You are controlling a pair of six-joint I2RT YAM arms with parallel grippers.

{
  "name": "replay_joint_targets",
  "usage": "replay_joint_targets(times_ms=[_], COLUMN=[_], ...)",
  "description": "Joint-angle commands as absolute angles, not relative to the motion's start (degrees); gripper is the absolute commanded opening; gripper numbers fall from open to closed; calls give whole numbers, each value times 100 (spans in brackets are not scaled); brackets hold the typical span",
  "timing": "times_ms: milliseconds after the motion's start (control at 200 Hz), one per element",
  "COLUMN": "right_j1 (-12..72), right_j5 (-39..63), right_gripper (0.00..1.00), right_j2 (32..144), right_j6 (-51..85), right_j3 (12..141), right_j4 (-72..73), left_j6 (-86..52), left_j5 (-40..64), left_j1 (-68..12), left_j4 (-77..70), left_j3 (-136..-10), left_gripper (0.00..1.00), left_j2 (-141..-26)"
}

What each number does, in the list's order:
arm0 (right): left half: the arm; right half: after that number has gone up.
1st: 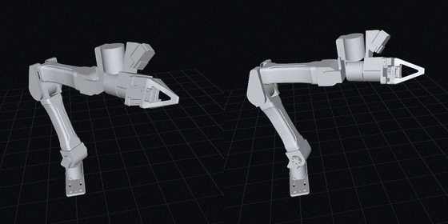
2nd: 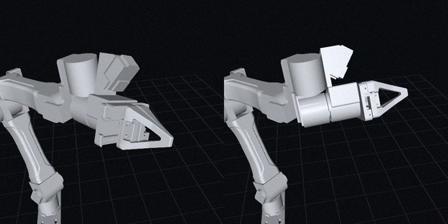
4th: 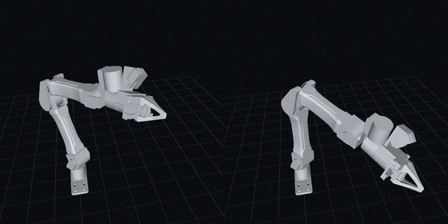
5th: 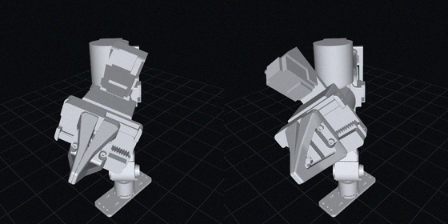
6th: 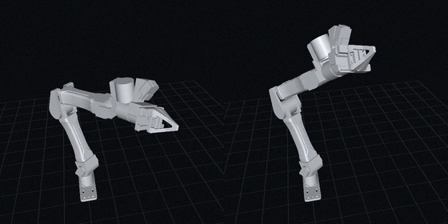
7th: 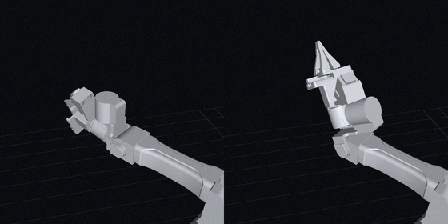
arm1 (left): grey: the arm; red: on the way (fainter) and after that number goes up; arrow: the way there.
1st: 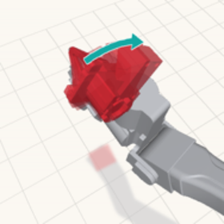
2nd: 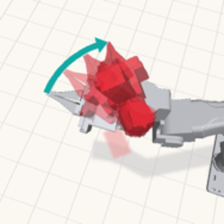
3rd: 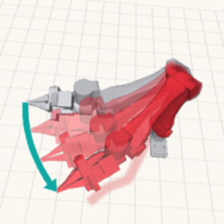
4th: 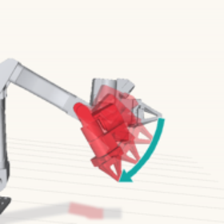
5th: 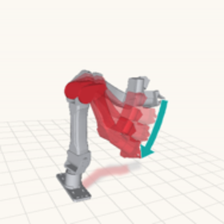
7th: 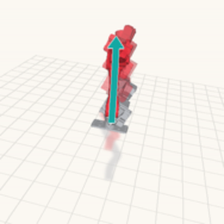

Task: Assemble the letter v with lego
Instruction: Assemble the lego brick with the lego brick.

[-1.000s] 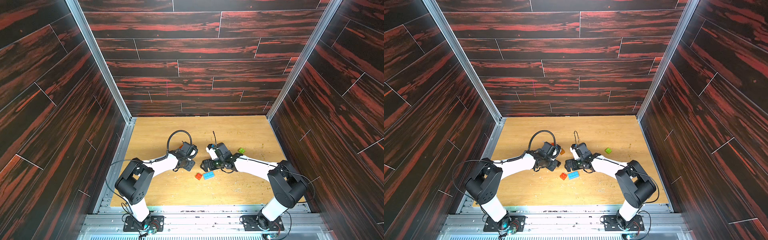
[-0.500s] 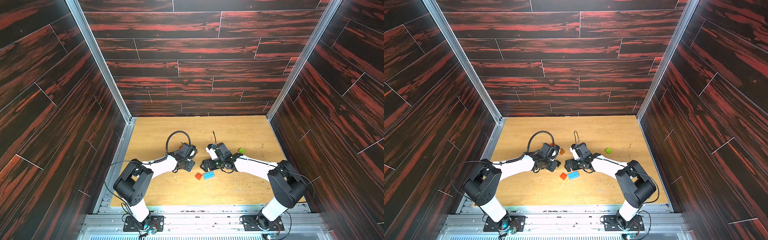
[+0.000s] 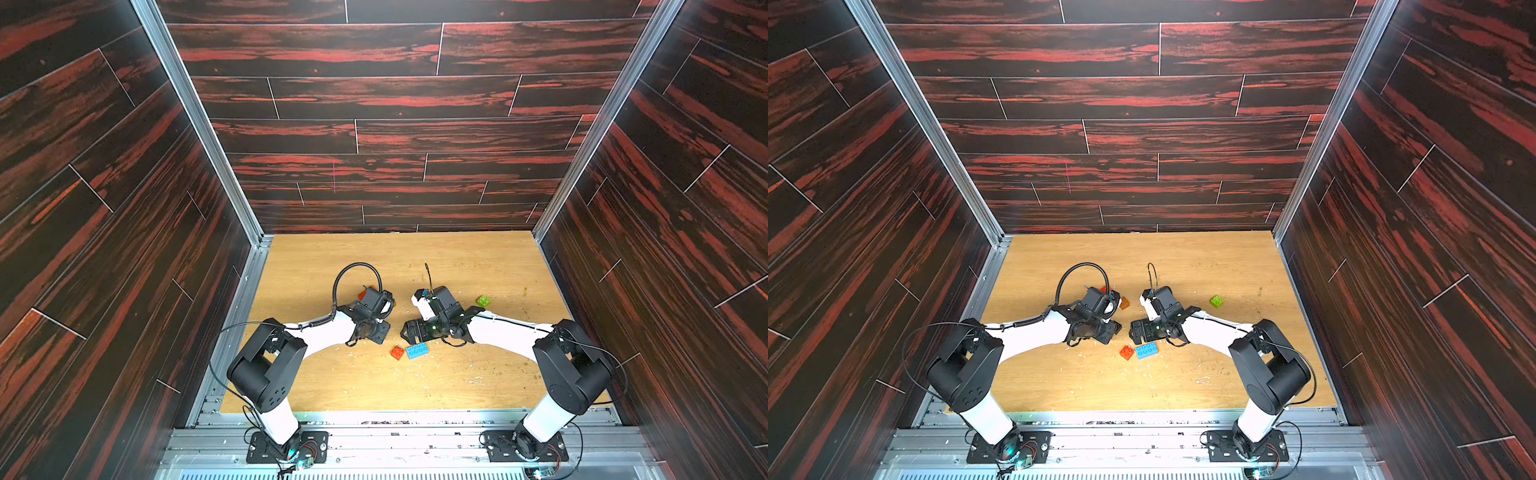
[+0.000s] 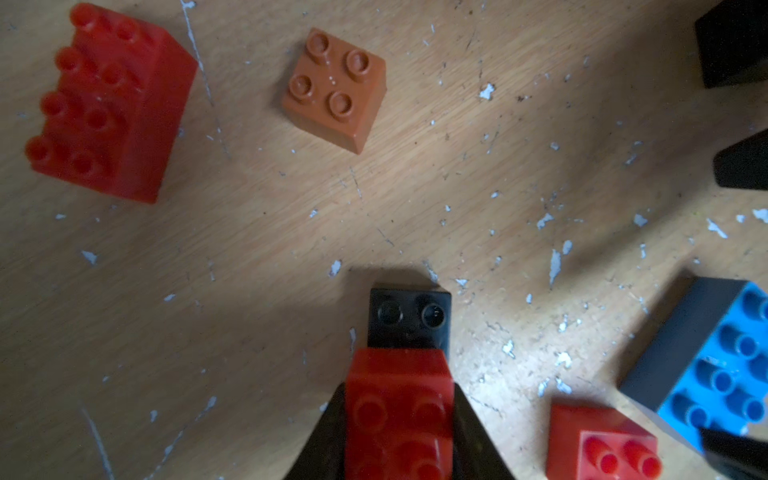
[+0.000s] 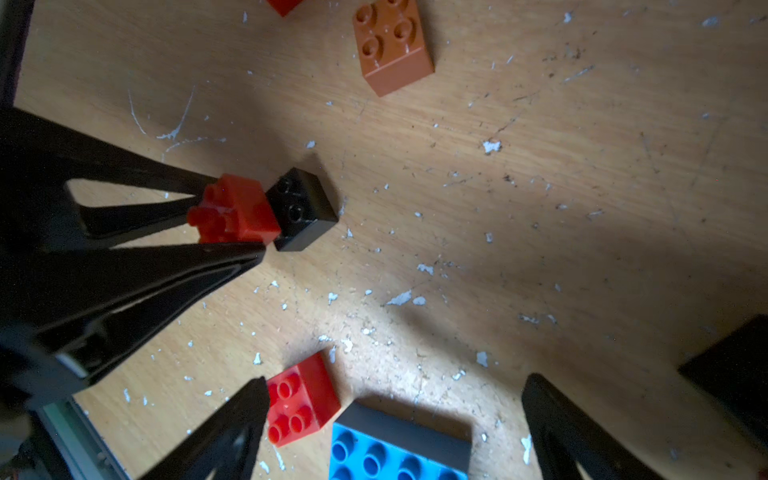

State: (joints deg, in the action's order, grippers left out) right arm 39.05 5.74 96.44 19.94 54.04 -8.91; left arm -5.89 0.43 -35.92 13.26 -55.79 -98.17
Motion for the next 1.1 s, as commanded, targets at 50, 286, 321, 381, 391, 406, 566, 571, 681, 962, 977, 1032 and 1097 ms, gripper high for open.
replay_joint_targets(times_ms=[50, 286, 321, 381, 391, 406, 566, 571, 681, 962, 977, 1032, 1097], right_j1=[3907, 3905, 3910, 3908, 3906, 3914, 3910, 3906, 3903, 3911, 3907, 3907, 3908], right_j5=[650, 667, 664, 659, 653, 656, 666, 671, 682, 681, 684, 665, 661], right_gripper=[98, 98, 98, 98, 98, 98, 98, 98, 98, 98, 98, 98, 98], right_j2=[9716, 9702, 9702, 9700, 9698, 9702, 9703, 9703, 9698, 9679, 9674, 9671, 9668], right_j6=[2013, 2013, 2013, 2019, 2017, 2016, 2013, 2013, 2013, 2013, 2013, 2014, 2020], right_j3=[5344, 5344, 5344, 5334, 5337, 5335, 5335, 5335, 5333, 5317, 5317, 5313, 5309], right_j4=[-844, -843, -844, -839, -836, -835, -835, -835, -835, -826, -826, -834, -835], left_j6=[-654, -668, -659, -605, -597, -592, -631, -627, -649, -731, -738, -760, -790], left_j5=[99, 62, 52, 24, 15, 3, -76, -82, -130, -141, -147, -152, -149], left_j1=[-3637, -3656, -3658, -3691, -3696, -3711, -3749, -3755, -3770, -3824, -3821, -3831, -3832], left_j4=[1412, 1654, 1765, 1906, 1924, 1948, 2106, 2112, 2170, 2218, 2227, 2296, 2385], left_j3=[-5462, -5558, -5631, -5714, -5720, -5729, -5823, -5825, -5848, -5856, -5862, -5896, -5928], left_gripper=[21, 20, 20, 20, 20, 20, 20, 20, 20, 20, 20, 20, 20], left_j2=[-9751, -9908, -9959, -10008, -10010, -10011, -10009, -10010, -10186, -10340, -10351, -10392, -10440])
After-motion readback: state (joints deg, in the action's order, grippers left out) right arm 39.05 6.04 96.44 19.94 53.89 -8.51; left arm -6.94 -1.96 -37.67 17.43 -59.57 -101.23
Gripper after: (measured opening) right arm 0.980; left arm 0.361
